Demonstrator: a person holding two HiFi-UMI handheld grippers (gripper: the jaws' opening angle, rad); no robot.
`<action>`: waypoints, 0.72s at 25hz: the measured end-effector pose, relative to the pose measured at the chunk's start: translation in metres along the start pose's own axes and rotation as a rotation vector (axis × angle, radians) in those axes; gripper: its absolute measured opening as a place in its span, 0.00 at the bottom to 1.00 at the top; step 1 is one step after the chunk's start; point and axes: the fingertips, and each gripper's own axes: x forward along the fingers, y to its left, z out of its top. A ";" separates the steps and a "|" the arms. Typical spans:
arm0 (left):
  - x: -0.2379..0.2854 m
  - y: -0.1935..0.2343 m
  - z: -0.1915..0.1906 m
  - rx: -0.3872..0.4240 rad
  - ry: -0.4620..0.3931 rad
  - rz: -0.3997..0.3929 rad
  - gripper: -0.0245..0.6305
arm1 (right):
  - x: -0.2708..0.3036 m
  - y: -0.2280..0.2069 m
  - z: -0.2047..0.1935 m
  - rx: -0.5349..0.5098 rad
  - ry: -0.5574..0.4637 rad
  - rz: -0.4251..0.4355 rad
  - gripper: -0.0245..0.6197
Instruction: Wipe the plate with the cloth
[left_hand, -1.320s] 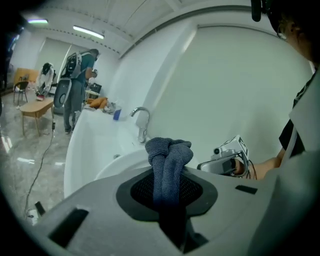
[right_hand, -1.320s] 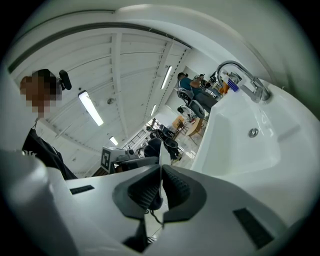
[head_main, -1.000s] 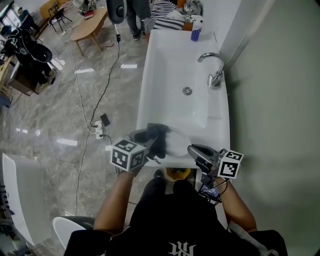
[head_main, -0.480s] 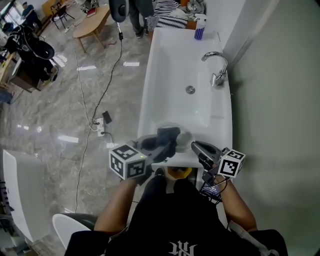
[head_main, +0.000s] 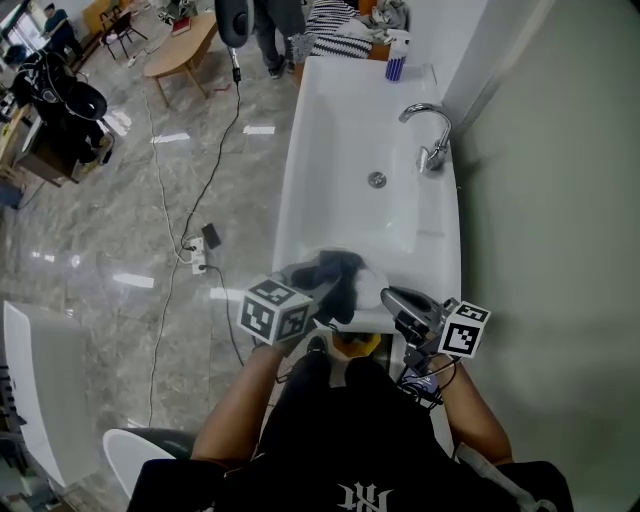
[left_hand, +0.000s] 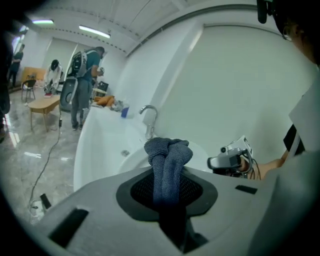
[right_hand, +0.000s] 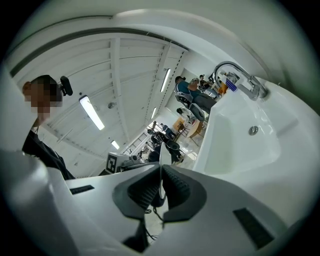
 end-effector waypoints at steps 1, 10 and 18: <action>-0.005 0.011 -0.002 -0.005 0.000 0.029 0.13 | -0.001 0.001 -0.001 0.004 0.000 0.005 0.06; -0.053 0.093 -0.036 -0.121 0.000 0.210 0.13 | -0.003 -0.007 -0.007 0.013 0.000 -0.019 0.06; -0.095 0.060 -0.012 -0.220 -0.447 -0.112 0.13 | -0.014 -0.072 -0.018 0.095 0.032 -0.143 0.06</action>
